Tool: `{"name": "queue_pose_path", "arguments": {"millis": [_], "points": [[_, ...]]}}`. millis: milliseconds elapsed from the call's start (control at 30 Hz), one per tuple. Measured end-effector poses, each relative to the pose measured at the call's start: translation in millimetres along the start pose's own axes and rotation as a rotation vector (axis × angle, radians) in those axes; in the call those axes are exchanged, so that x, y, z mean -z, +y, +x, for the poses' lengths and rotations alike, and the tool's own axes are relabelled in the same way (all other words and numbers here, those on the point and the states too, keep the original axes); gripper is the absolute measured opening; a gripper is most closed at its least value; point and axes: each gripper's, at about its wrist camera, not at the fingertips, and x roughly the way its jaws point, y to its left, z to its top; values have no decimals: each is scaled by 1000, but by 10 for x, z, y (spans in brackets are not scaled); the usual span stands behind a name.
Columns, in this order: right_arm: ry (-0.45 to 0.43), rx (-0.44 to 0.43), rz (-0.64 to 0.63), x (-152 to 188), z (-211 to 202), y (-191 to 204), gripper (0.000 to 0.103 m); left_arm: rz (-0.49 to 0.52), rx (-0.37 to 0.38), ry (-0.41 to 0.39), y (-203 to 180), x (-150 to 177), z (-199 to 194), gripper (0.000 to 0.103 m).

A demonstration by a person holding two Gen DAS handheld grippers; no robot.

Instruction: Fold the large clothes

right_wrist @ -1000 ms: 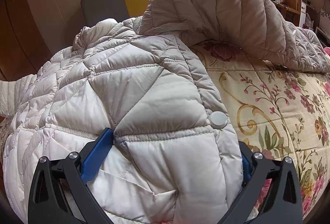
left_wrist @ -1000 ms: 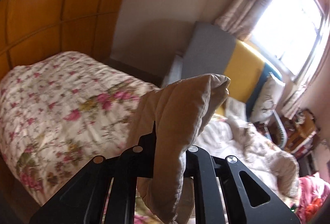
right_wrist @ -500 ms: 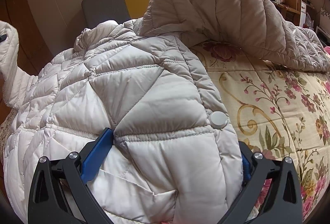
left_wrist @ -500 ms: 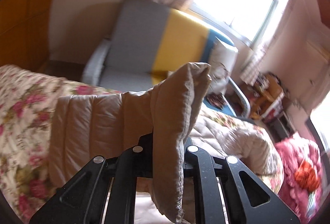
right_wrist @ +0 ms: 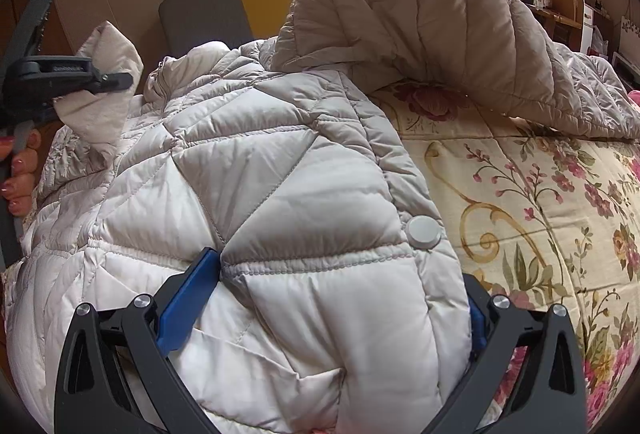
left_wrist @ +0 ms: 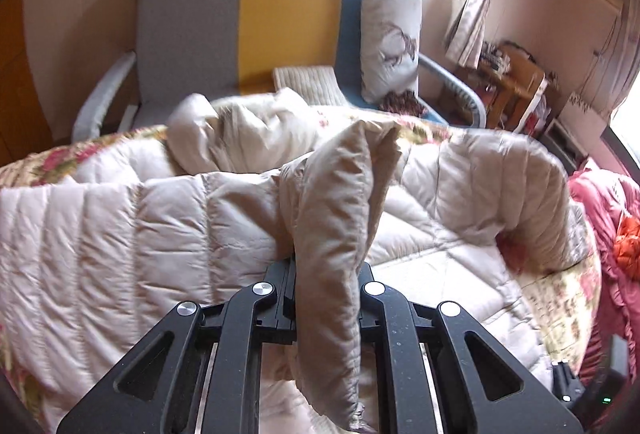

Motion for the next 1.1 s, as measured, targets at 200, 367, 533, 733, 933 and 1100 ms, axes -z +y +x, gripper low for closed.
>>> {"name": "queue_pose_path", "arguments": {"millis": [200, 367, 533, 733, 933, 1100], "points": [[-5, 3, -2, 10, 0, 6, 101, -17, 38, -97, 48, 203, -220, 87], [-4, 14, -8, 20, 2, 22, 101, -87, -105, -272, 505, 430, -688, 88], [53, 55, -27, -50, 36, 87, 101, -228, -353, -327, 1224, 731, -841, 88], [2, 56, 21, -378, -168, 188, 101, -371, -338, -236, 1701, 1088, -617, 88], [-13, 13, -69, -827, 3, 631, 101, -335, -374, -223, 1617, 1172, -632, 88], [-42, -9, -86, -879, 140, 686, 101, -396, -323, -226, 1725, 1230, -670, 88]]}}
